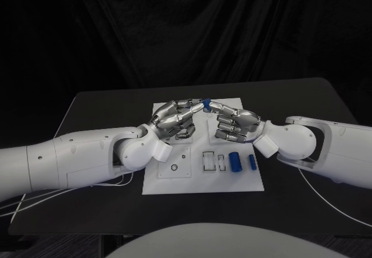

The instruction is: Assemble the parts on the task board

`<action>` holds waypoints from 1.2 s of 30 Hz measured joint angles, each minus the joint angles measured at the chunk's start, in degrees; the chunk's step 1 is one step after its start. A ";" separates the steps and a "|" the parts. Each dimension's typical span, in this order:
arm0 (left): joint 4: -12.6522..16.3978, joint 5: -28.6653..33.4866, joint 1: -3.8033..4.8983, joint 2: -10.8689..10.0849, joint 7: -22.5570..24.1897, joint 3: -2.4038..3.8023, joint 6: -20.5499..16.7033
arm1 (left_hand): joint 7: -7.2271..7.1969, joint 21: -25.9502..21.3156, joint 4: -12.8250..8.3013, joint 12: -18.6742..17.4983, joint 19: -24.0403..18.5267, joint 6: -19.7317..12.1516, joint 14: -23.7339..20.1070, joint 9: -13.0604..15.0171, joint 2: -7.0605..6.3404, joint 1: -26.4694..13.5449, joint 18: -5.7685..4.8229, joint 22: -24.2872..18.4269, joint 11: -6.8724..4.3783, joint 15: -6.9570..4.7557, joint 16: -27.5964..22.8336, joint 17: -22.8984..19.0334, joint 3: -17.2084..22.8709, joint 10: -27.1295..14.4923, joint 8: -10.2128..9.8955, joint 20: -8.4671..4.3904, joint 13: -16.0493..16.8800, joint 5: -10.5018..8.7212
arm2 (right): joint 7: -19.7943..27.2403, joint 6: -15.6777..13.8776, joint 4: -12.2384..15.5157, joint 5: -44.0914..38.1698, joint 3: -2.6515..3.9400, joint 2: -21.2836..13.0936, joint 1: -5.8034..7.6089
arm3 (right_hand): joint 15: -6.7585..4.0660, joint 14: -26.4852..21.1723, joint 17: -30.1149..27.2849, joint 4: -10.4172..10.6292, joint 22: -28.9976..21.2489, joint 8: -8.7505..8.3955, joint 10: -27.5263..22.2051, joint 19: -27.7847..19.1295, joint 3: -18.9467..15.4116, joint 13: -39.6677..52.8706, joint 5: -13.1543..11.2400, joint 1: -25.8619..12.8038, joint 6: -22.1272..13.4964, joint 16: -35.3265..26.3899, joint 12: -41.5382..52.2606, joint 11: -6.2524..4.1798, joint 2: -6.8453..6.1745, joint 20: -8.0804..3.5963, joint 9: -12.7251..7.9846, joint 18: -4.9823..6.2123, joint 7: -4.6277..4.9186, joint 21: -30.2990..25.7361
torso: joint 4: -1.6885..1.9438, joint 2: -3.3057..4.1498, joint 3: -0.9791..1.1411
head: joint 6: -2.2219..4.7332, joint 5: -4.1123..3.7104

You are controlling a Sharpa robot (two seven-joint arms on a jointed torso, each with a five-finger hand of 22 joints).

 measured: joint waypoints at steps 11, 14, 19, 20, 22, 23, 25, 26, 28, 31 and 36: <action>0.10 -1.33 -0.01 -1.13 -1.51 0.00 -0.09 | 0.80 -1.24 3.36 0.09 -0.73 -3.47 0.20 -2.07 0.51 -0.93 0.00 0.00 0.44 0.61 0.00 0.00 -4.14 0.03 0.00 0.74 0.17 -4.95 | -0.37 -0.92 0.41 -1.83 0.01 -1.08 0.00 | 0.06 0.05 0.00 -0.15 0.00 0.41 0.17 -0.20 1.10 -1.21 2.38 0.53 -0.14 0.00 -0.13 0.19 -0.53 0.20 0.06 0.00 0.13 -0.39 | 0.01 -0.01 -0.04 | 0.00 0.30; 0.13 -1.82 -0.01 -1.82 -1.94 0.00 -0.28 | 1.02 -2.05 4.62 0.09 -1.23 -4.26 -0.01 -2.57 0.91 -2.56 0.00 0.00 0.83 0.82 0.00 0.00 -5.41 0.23 0.00 0.82 0.17 -3.99 | -0.79 -1.23 0.62 -2.91 0.01 -1.59 0.00 | 0.06 0.05 0.00 -0.34 0.04 0.41 0.17 -0.20 1.53 -1.65 2.72 0.53 -0.22 0.00 -0.13 0.19 -0.53 0.20 0.10 0.00 0.22 -0.38 | 0.01 -0.01 -0.05 | 0.00 0.30; 0.45 -3.55 -0.01 -3.14 -2.78 0.00 -1.21 | 1.58 -3.34 4.86 0.08 -2.47 -3.65 0.18 -2.81 4.22 -8.34 0.94 0.00 1.96 1.86 0.00 0.00 -8.06 0.32 1.38 1.43 0.17 0.50 | -1.24 -1.87 0.88 -6.00 0.01 -2.45 0.00 | 0.07 0.05 0.00 -0.38 0.04 0.71 0.27 -0.20 1.64 -2.13 2.97 0.84 -0.34 0.00 -0.12 0.48 -0.84 0.20 0.11 0.00 0.33 -0.38 | 0.04 -0.01 -0.05 | -0.01 0.46; 0.64 -4.24 -0.01 -3.63 -3.17 0.00 -1.66 | 1.61 -3.34 4.86 0.08 -2.60 -3.11 -0.01 -2.76 5.06 -9.34 0.94 0.00 1.99 2.06 0.00 0.00 -8.59 0.34 1.91 1.56 0.17 1.29 | -1.31 -2.17 1.00 -7.28 0.01 -2.76 0.00 | 0.07 0.05 0.00 -0.38 0.04 0.71 0.27 -0.20 1.64 -2.13 2.98 1.07 -0.42 0.00 -0.12 0.49 -1.07 0.20 0.11 0.00 0.41 -0.38 | 0.04 -0.01 -0.05 | -0.01 0.54; 0.98 -5.33 -0.01 -4.42 -3.86 0.01 -2.38 | 1.39 -3.34 4.91 0.07 -2.69 -2.00 0.00 -2.51 6.15 -11.00 0.94 0.00 2.07 2.05 0.00 0.00 -9.41 0.41 3.11 1.65 0.17 2.43 | -1.40 -2.72 1.14 -9.42 0.01 -3.19 0.02 | 0.07 0.05 0.00 -0.40 0.04 0.71 0.27 -0.20 1.84 -2.15 2.98 1.07 -0.43 0.09 -0.12 0.49 -1.07 0.20 0.11 0.00 0.42 -0.38 | 0.04 -0.01 -0.05 | -0.01 0.71; 1.25 -6.11 -0.01 -5.01 -4.50 0.01 -2.88 | 1.17 -3.34 4.86 -0.06 -2.69 -1.59 0.00 -2.32 6.28 -11.14 0.94 0.00 2.10 2.05 0.00 0.00 -9.60 0.43 3.66 1.65 0.17 2.86 | -1.45 -3.21 1.21 -11.09 0.01 -3.44 0.06 | 0.08 0.05 0.00 -0.64 0.04 0.72 0.27 -0.20 2.53 -3.73 2.98 1.29 -0.52 0.28 -0.09 0.50 -1.29 0.20 0.11 0.00 0.50 -0.38 | 0.04 -0.01 -0.05 | -0.01 0.81; 1.62 -7.35 0.00 -5.92 -5.68 0.02 -3.60 | 0.75 -3.18 4.86 -0.10 -2.69 -0.69 0.00 -1.96 6.66 -11.52 0.94 0.00 2.06 2.05 0.00 0.00 -9.60 0.38 4.92 1.65 0.17 4.48 | -1.58 -4.20 1.34 -13.83 -0.01 -3.71 0.21 | 0.09 0.06 0.00 -1.25 0.04 0.72 0.46 -0.20 3.95 -5.19 1.91 1.66 -0.52 0.28 0.11 0.65 -1.66 0.20 0.12 0.00 0.54 -0.38 | 0.02 0.00 -0.04 | -0.01 0.98; 1.79 -7.99 0.03 -6.36 -6.37 0.01 -3.91 | 0.44 -2.71 4.67 -0.12 -2.43 0.06 0.00 -1.52 6.66 -11.52 0.94 0.00 1.84 2.05 0.00 0.00 -9.89 0.18 6.06 1.40 0.17 5.62 | -1.69 -4.77 1.40 -15.35 -0.02 -3.79 0.35 | 0.11 0.08 0.00 -1.10 0.04 0.72 0.56 -0.20 4.10 -5.20 1.28 1.68 -0.54 0.28 0.11 0.70 -1.68 0.20 0.12 0.00 0.56 -0.38 | 0.01 0.00 -0.04 | -0.01 1.04; 2.07 -9.55 0.31 -7.21 -8.05 -0.01 -4.43 | -0.24 -2.18 4.86 -0.15 -2.00 0.93 0.06 -0.50 6.66 -11.51 0.94 0.00 1.35 1.62 0.00 0.00 -10.07 -0.05 8.01 0.97 0.17 6.84 | -2.04 -6.19 1.54 -18.95 -0.03 -3.93 0.82 | 0.11 0.09 0.00 -1.03 0.04 0.72 0.64 -0.20 4.35 -5.21 0.93 1.69 -0.62 0.28 0.11 0.77 -1.69 0.20 0.12 0.00 0.63 -0.38 | 0.01 0.00 -0.04 | -0.01 1.21; 2.16 -11.95 1.15 -7.80 -10.85 -0.02 -4.75 | -1.23 -1.54 4.78 -0.20 -1.31 1.91 0.03 2.19 6.10 -10.40 0.93 0.00 0.84 0.79 0.00 0.00 -10.12 -0.45 11.76 0.28 0.17 8.59 | -2.82 -8.19 1.74 -24.06 0.00 -4.14 1.65 | 0.12 0.09 0.00 -0.93 0.04 0.71 0.65 -0.20 4.73 -5.28 0.88 1.69 -0.65 0.28 0.11 0.75 -1.69 0.20 0.11 0.00 0.66 -0.38 | 0.01 0.00 -0.02 | -0.01 1.43; 2.19 -17.36 3.01 -7.95 -15.75 0.02 -4.42 | -2.17 -0.95 4.62 -0.23 -0.49 0.97 0.00 8.64 5.40 -9.45 0.93 0.00 0.07 -0.37 0.00 0.00 -11.26 -0.69 18.61 -0.53 0.17 8.38 | -5.52 -10.87 2.23 -32.97 -0.01 -4.52 3.40 | 0.12 0.09 0.00 -0.70 0.03 0.53 0.72 1.17 6.09 -6.16 0.27 1.76 -0.37 -0.22 0.33 0.68 -1.76 0.09 0.11 0.00 0.99 0.32 | 0.01 -0.07 -0.01 | 0.02 1.69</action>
